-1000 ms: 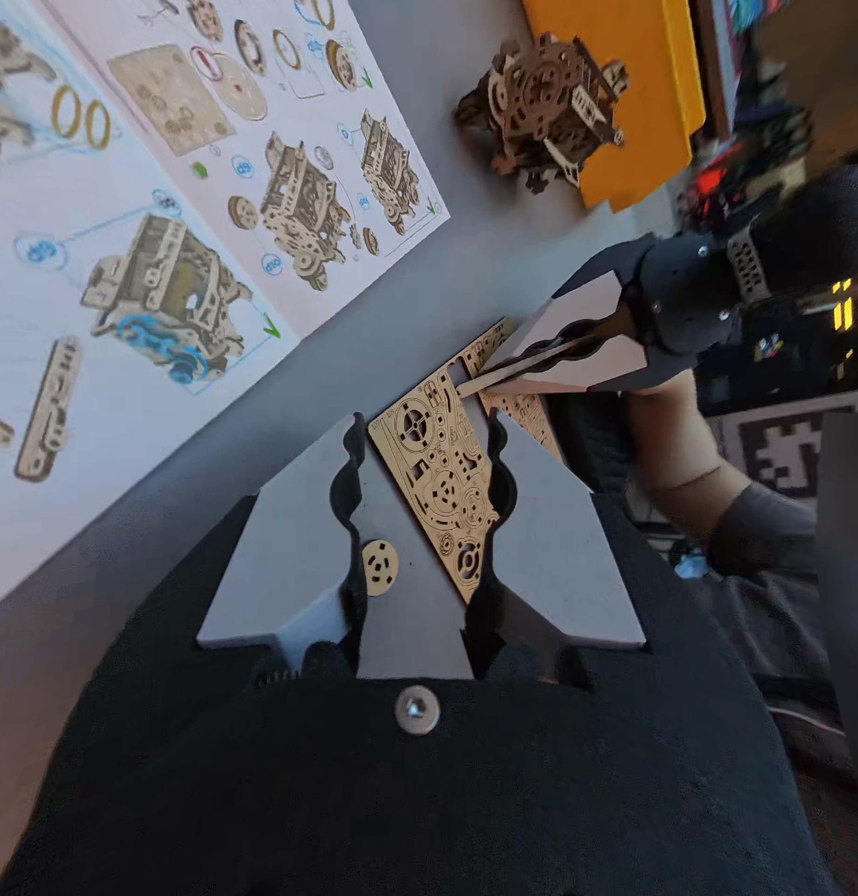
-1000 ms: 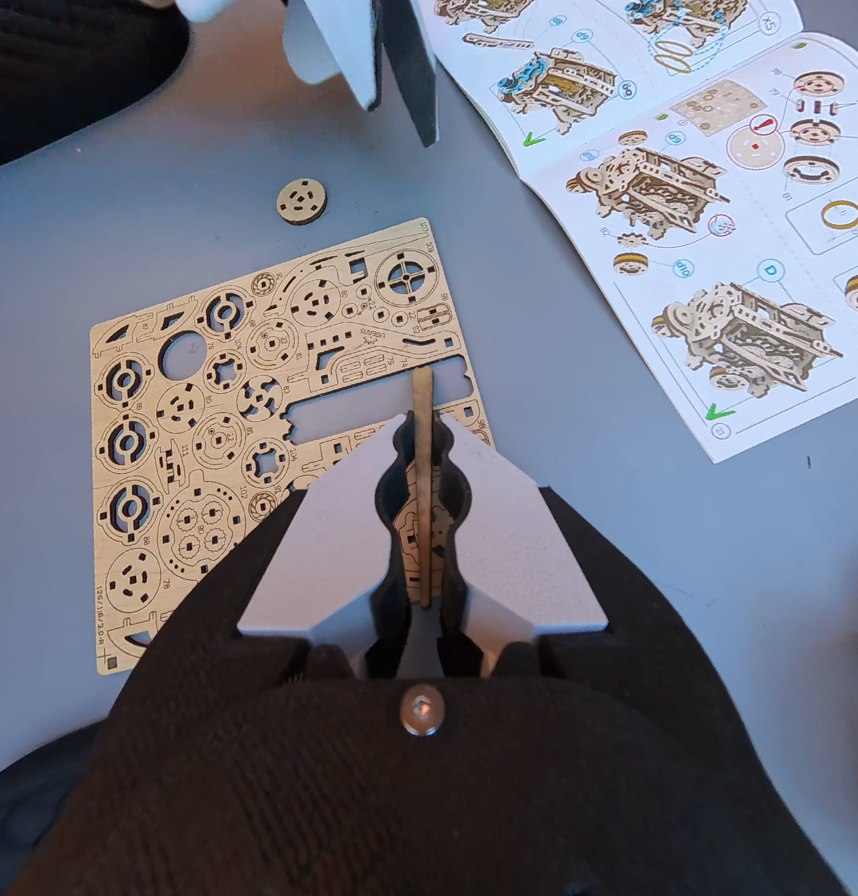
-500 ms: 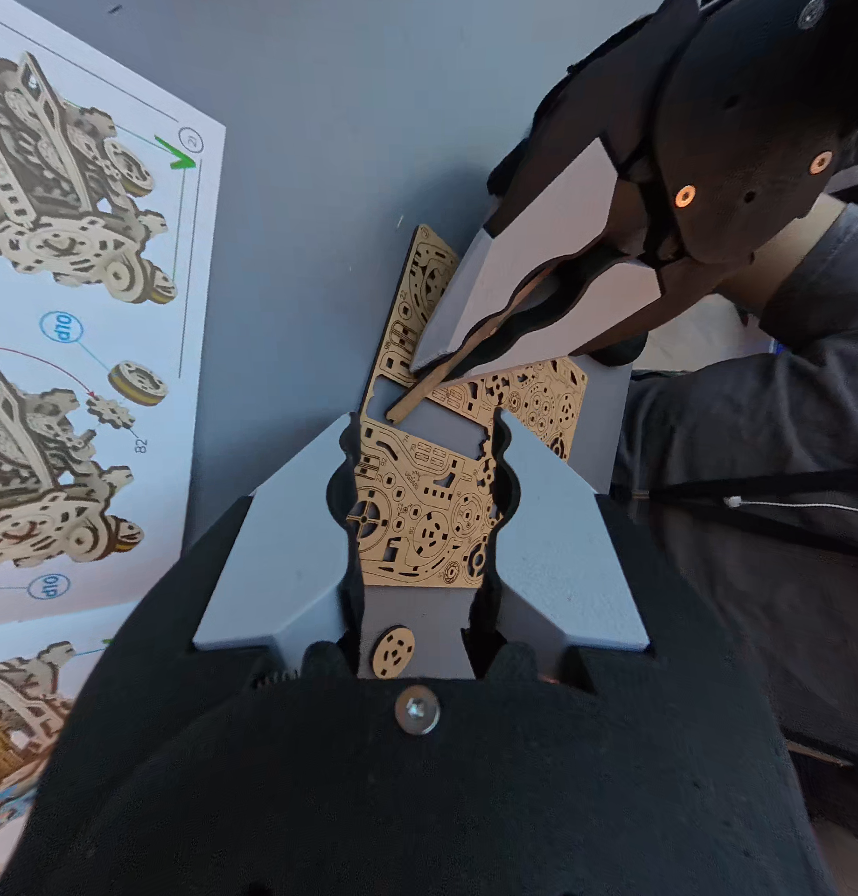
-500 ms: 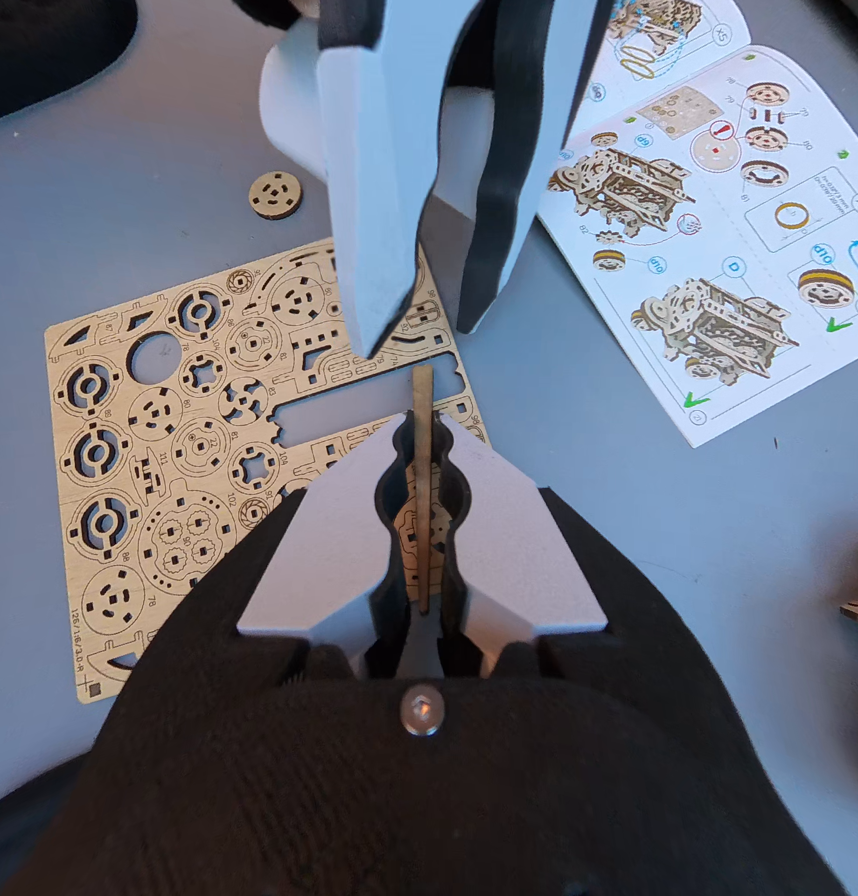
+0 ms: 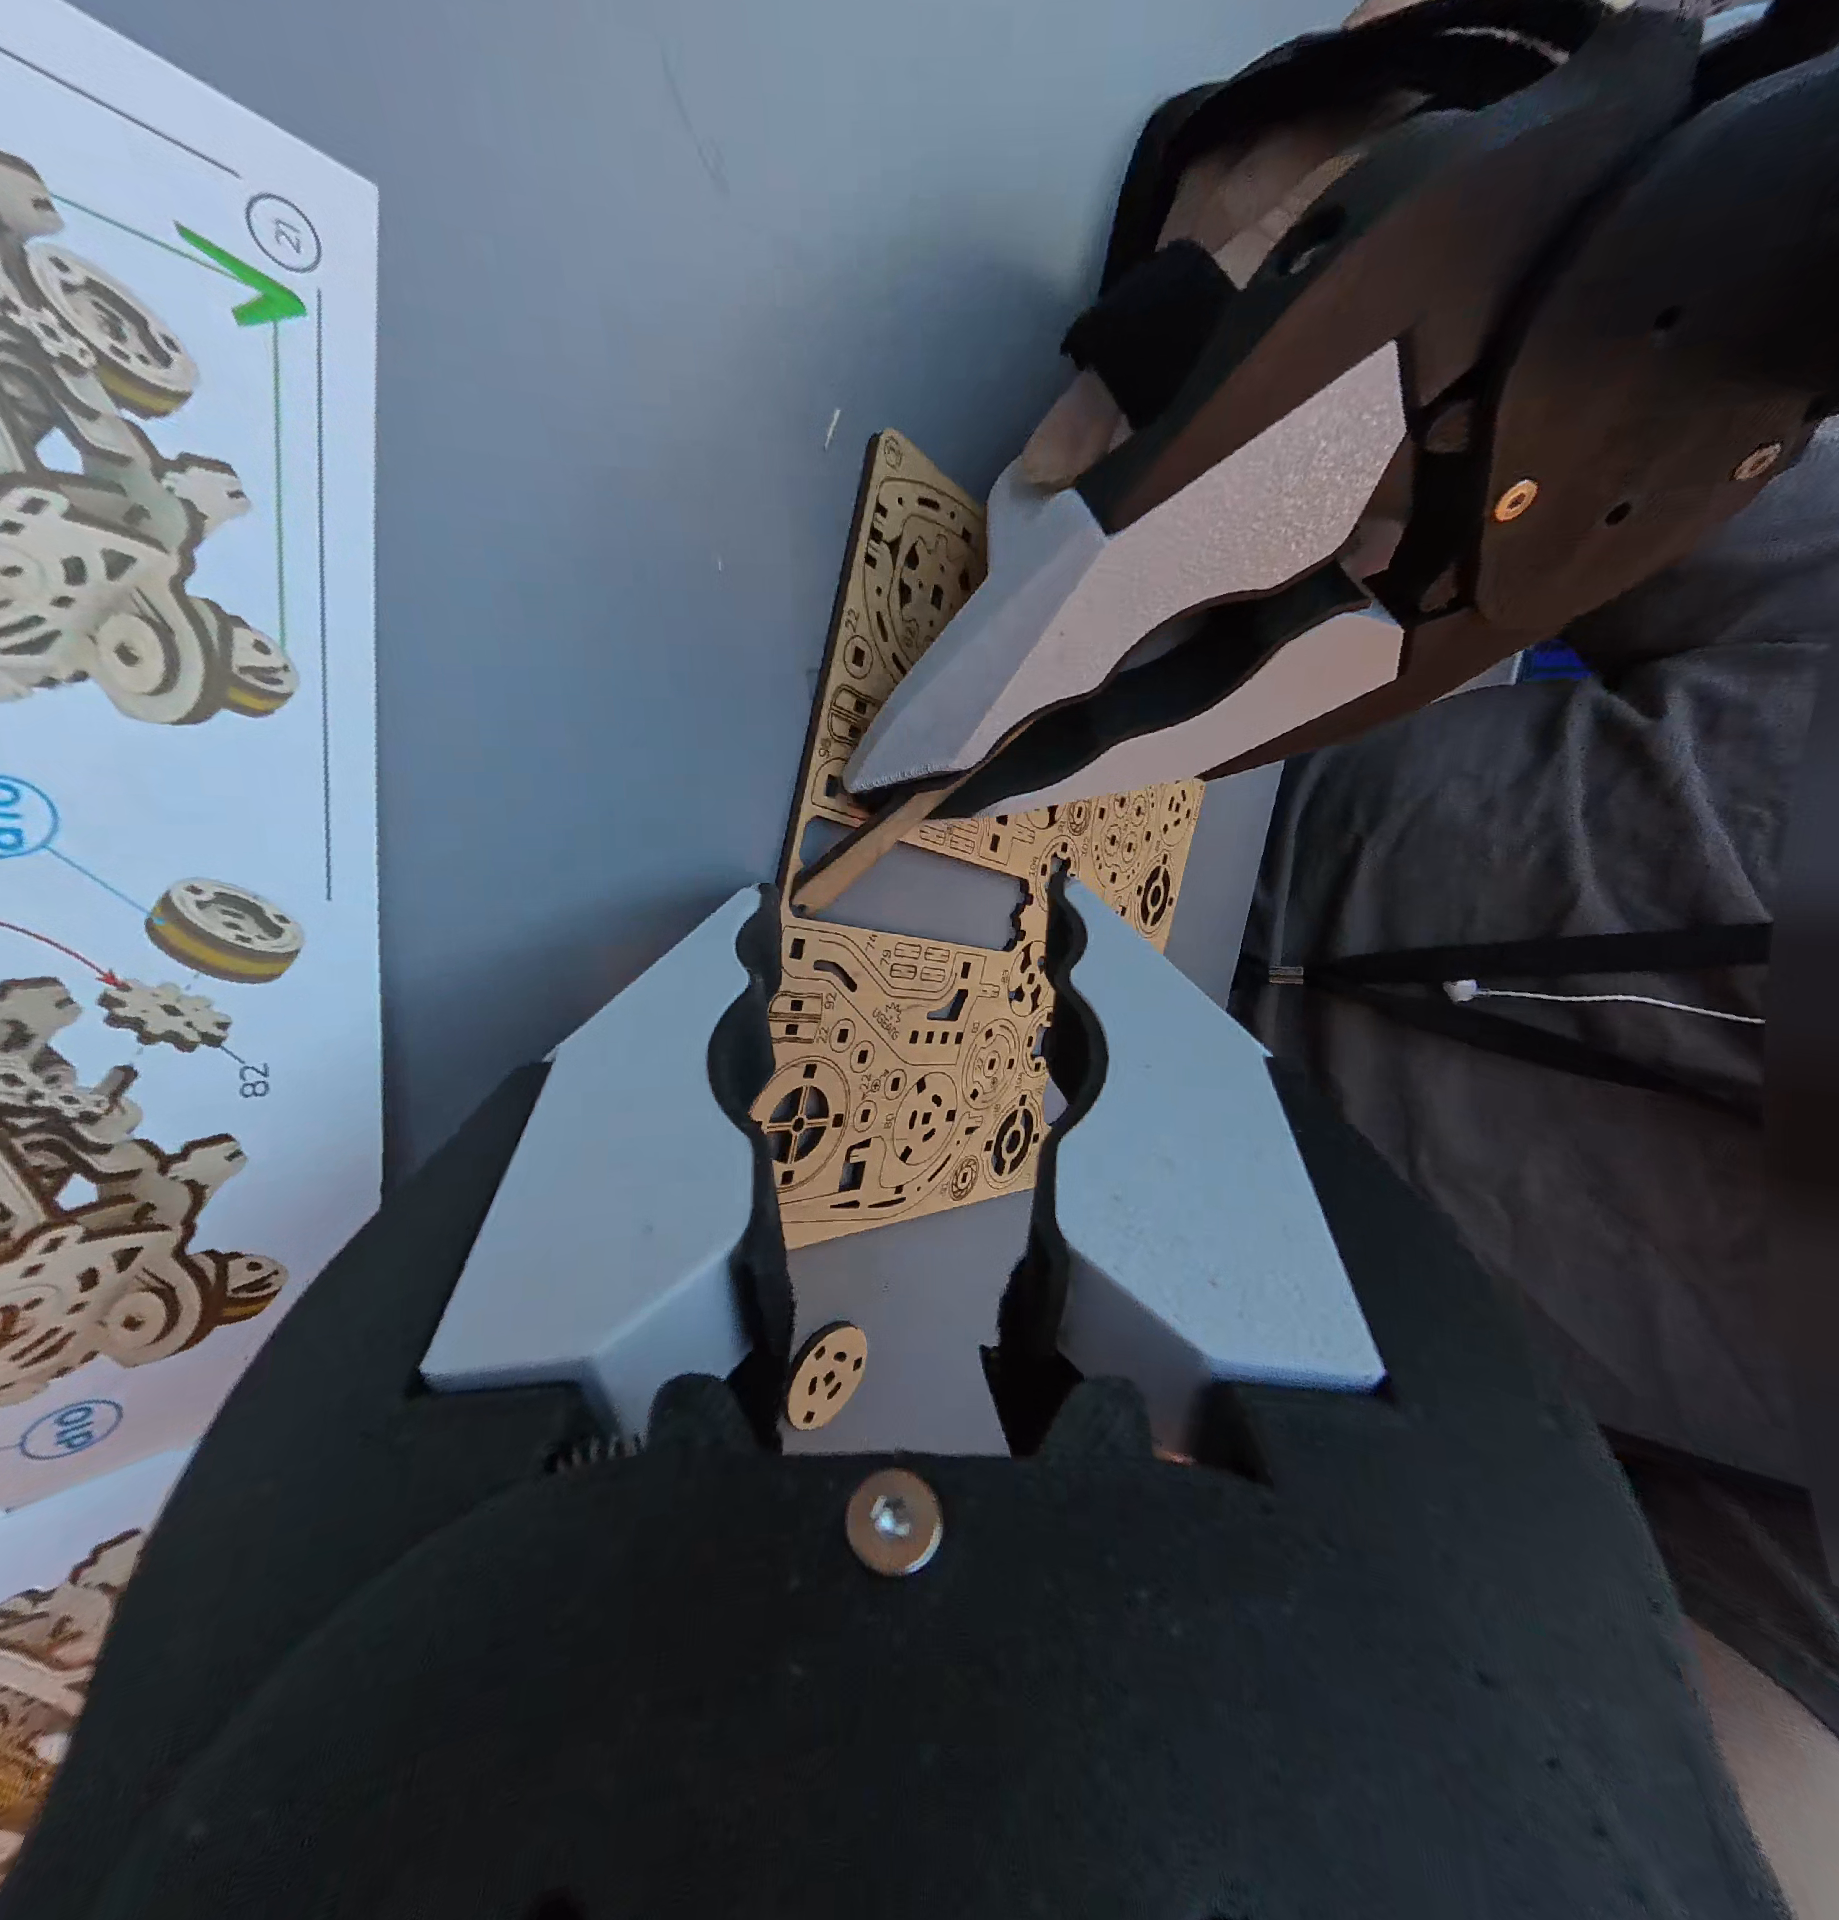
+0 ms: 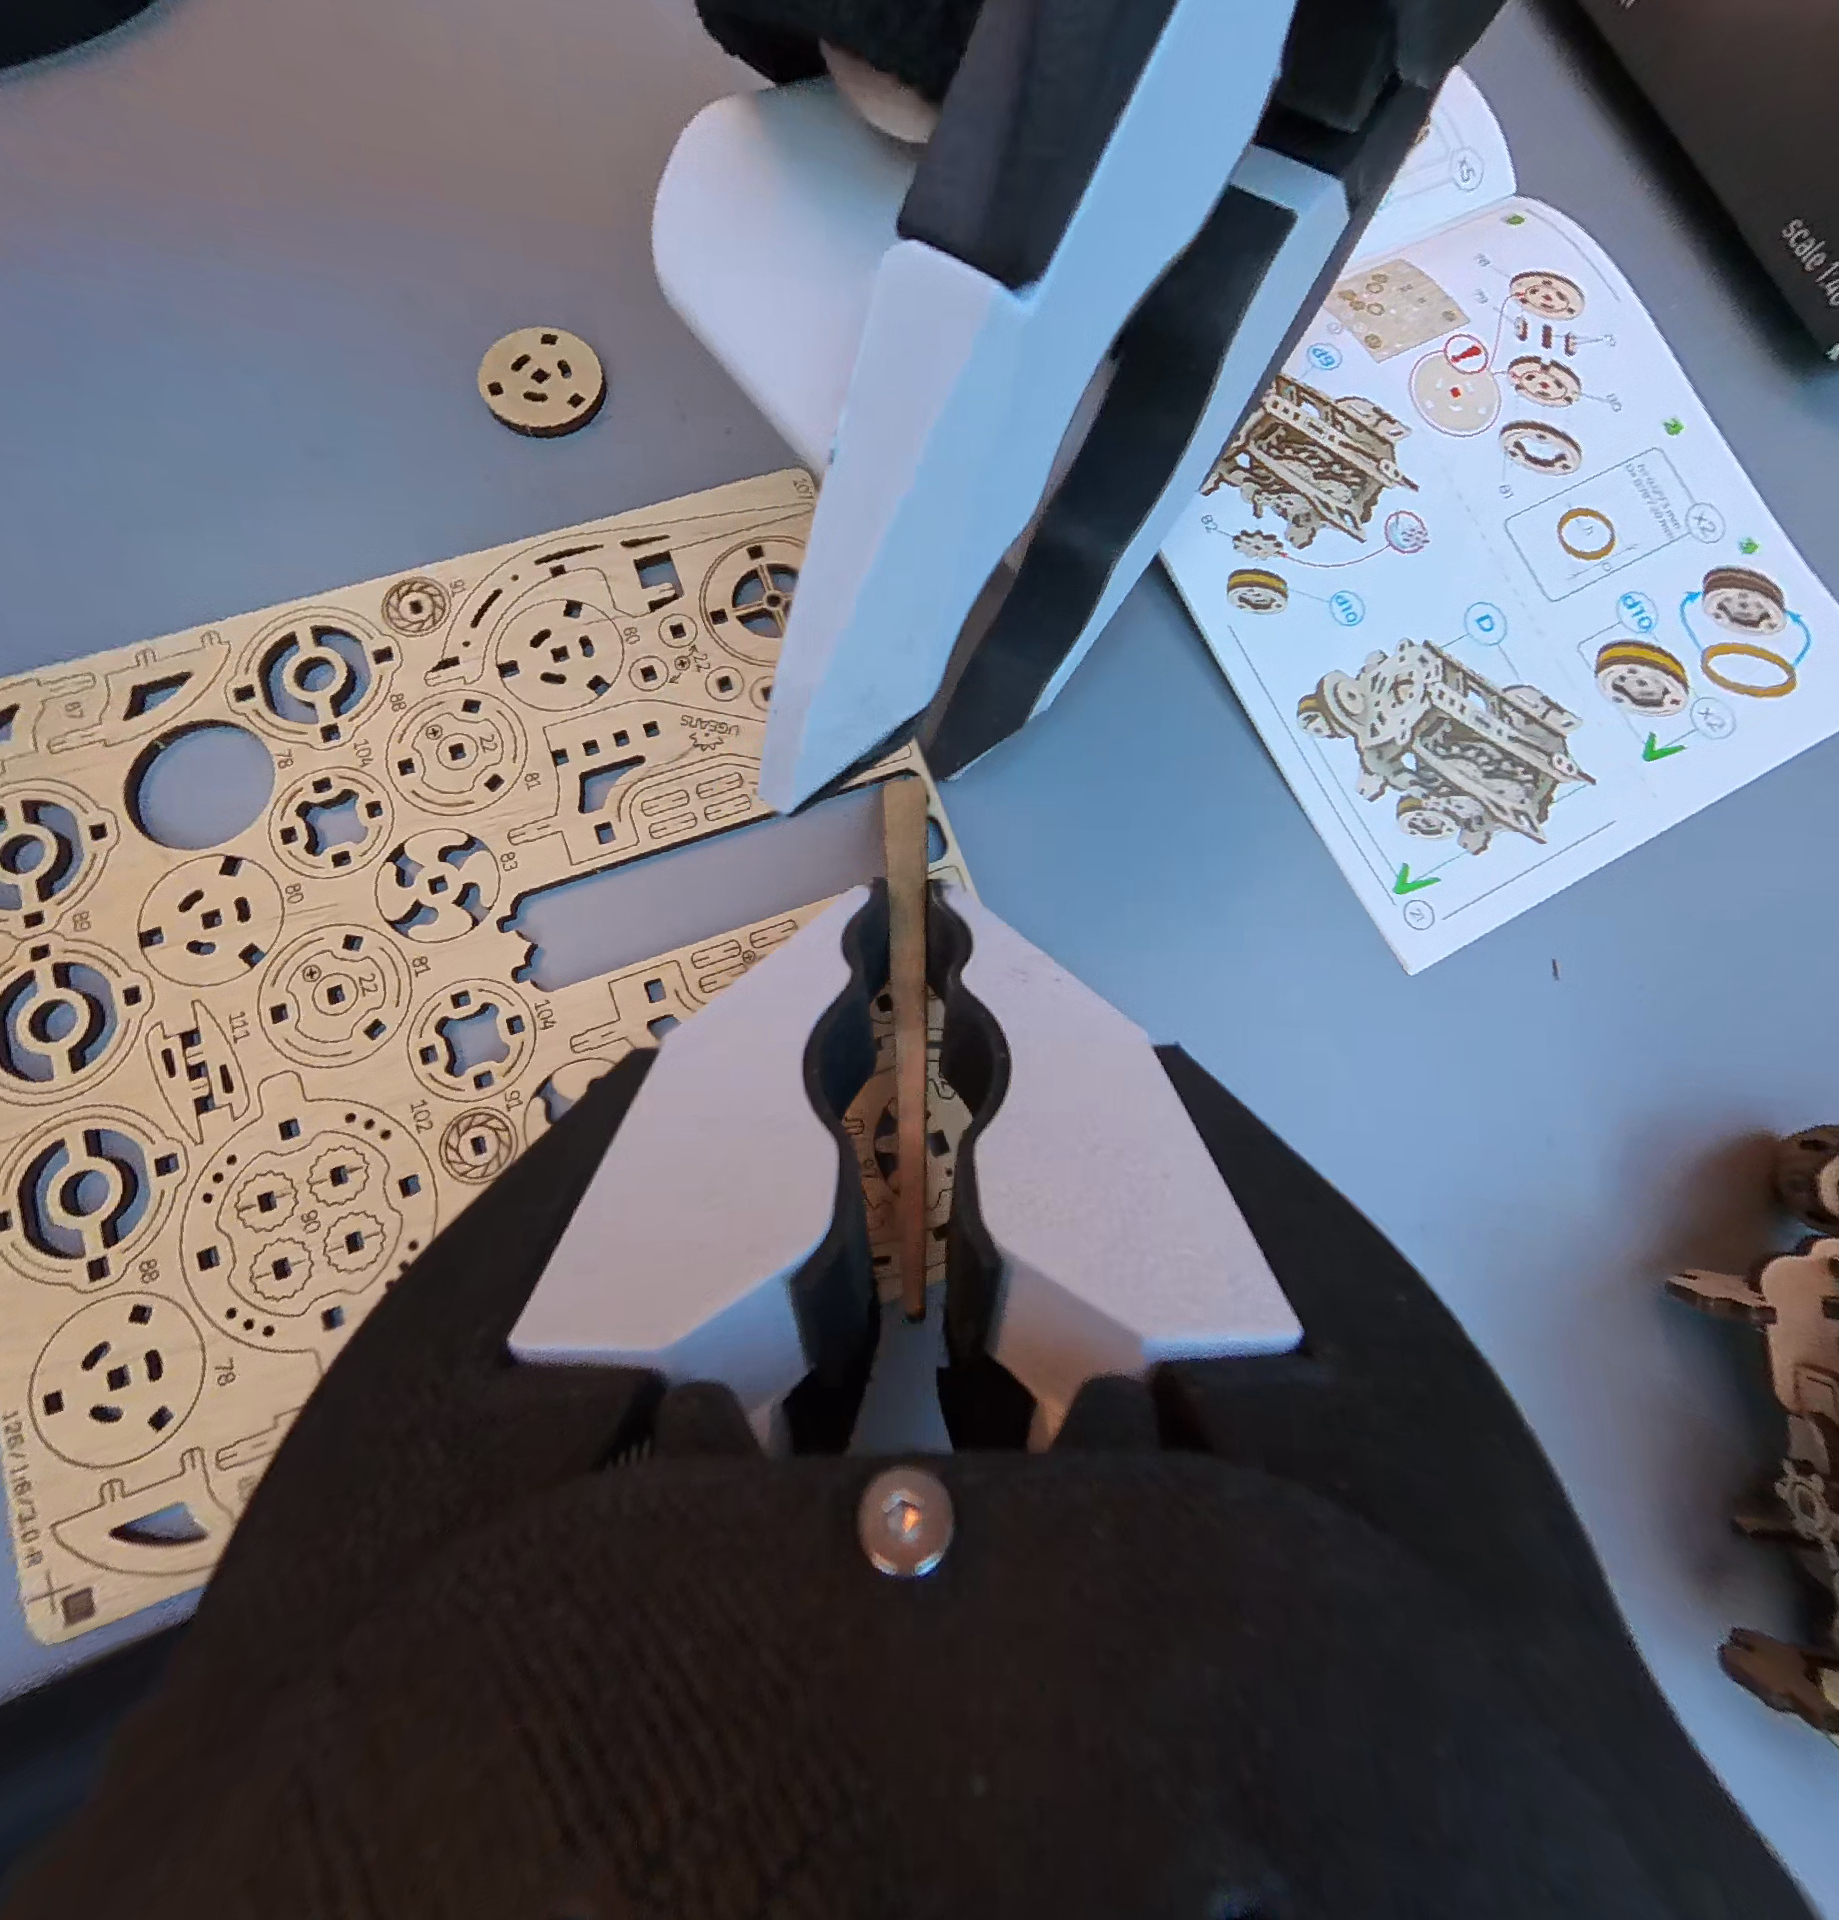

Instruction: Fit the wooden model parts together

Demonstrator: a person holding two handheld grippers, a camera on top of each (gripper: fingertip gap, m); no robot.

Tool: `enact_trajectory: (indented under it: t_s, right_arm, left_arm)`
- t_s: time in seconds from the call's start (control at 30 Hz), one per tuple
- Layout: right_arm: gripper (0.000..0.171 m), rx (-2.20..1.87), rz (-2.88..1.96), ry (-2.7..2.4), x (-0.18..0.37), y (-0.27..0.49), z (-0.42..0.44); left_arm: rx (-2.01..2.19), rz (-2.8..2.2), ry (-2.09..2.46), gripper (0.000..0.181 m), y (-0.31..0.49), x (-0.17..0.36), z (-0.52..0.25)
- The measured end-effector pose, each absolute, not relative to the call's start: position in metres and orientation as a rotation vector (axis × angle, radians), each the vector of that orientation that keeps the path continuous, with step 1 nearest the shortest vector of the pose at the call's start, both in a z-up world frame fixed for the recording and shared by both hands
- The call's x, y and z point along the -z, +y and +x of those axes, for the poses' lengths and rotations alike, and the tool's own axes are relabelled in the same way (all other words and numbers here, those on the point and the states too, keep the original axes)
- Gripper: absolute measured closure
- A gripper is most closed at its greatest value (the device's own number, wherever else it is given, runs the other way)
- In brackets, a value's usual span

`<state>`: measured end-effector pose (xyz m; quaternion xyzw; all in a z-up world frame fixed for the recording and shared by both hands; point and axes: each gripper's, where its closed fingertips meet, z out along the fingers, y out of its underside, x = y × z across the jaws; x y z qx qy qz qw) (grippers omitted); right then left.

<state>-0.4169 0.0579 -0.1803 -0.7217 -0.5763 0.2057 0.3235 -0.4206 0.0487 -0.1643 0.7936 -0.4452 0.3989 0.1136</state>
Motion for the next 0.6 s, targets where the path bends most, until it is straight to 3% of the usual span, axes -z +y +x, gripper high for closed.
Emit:
enact_trajectory:
  t_s: [0.3, 0.5, 0.6]
  right_arm:
    - [0.167, -0.465, -1.825, -1.548, 0.1796, 0.0576, -0.4186]
    - [0.167, -0.506, -1.809, -1.574, 0.1797, 0.0527, -0.4213]
    - [0.167, -0.509, -1.79, -1.598, 0.1794, 0.0506, -0.4198]
  left_arm:
    - [-1.264, 2.369, -1.241, 0.134, 0.0491, 0.1634, -0.4205]
    - [-1.198, 2.4, -1.318, 0.156, 0.0492, 0.1719, -0.4273]
    - [-1.144, 2.4, -1.404, 0.154, 0.0463, 0.173, -0.4279]
